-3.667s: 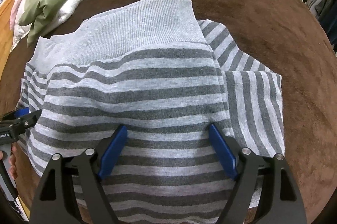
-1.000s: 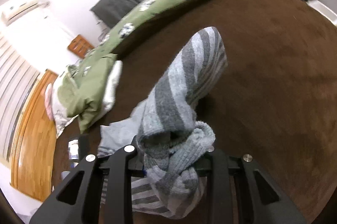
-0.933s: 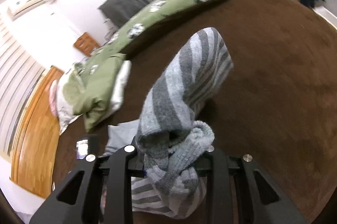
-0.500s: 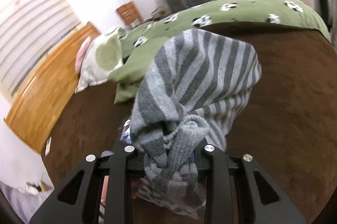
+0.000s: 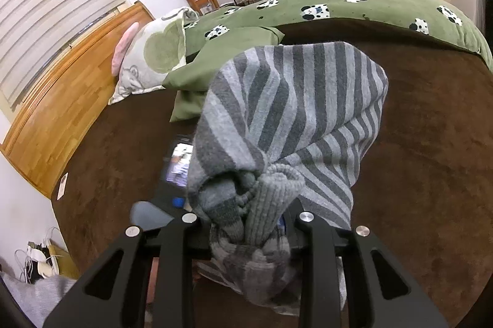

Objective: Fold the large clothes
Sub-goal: 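Lift the striped fabric up with the right gripper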

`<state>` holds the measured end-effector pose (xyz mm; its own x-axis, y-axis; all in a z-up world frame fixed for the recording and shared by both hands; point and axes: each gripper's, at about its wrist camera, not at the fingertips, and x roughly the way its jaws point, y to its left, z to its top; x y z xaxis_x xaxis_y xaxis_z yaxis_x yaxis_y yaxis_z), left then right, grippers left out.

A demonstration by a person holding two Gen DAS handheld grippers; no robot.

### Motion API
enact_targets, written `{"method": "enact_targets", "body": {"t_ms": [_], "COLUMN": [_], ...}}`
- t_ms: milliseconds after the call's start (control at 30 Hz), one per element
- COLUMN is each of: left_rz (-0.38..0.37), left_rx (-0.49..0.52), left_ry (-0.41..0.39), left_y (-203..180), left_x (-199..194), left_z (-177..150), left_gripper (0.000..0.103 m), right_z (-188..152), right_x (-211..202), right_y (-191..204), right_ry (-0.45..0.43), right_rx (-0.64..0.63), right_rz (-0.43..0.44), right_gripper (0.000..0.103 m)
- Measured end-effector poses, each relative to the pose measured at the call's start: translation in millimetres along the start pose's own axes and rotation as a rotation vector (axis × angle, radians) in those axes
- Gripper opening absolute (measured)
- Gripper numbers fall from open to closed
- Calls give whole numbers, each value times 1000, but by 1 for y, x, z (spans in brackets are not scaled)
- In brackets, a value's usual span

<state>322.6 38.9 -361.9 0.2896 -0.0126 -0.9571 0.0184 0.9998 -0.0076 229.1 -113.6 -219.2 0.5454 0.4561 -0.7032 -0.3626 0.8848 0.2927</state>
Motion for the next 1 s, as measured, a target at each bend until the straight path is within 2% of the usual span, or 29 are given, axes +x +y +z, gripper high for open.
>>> {"method": "enact_targets", "body": {"t_ms": [167,433,467,567,633,767,1000], "left_rz": [6,47,55,79,96,117,137], "left_rx": [-65,-218,-237,-320,-380,-454,-509], "left_ry": [-57,-40,-37,-35,-25,-5,14], "left_y": [38,126,127,161,183,216,235], "left_x": [-44,-79,-80,-85,-87,-75,-68], "left_z": [-8,-49,-57,-80,-98,-120,-139], "left_gripper": [97,97,97,97,96,96,96], "right_z": [5,1,-1,-12,-22,-41,-57], "right_x": [8,50,56,84,109,142,169], "right_y": [20,75,80,98,104,111,109], "right_ry": [42,140,152,202,263,342,410], "right_rx": [-66,-155,-158,-168,-164,-188,-225], "right_rz": [-2,9,11,-7,-31,-62,-78], "right_gripper": [28,28,28,28,29,29,29]}}
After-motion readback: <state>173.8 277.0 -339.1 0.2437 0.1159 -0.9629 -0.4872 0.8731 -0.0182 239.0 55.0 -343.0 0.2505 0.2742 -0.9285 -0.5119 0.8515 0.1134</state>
